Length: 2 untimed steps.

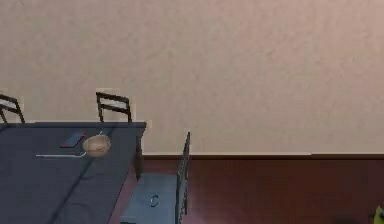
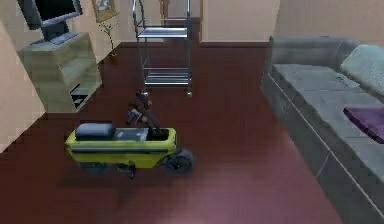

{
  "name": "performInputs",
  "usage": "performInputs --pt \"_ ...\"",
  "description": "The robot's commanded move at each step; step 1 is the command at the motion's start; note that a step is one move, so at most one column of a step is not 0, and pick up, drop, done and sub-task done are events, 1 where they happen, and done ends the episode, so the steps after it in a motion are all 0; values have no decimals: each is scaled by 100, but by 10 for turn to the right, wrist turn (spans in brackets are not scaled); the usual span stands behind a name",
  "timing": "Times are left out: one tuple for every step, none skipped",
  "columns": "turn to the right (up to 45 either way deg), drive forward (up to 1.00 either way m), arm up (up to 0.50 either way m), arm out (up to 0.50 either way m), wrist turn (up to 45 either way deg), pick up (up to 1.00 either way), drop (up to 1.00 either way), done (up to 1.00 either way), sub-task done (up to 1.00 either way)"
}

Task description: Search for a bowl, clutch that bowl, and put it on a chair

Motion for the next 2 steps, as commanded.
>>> performInputs --pt "-450 0 0 0 0 0 0 0 0" --pt "-450 0 0 0 0 0 0 0 0"
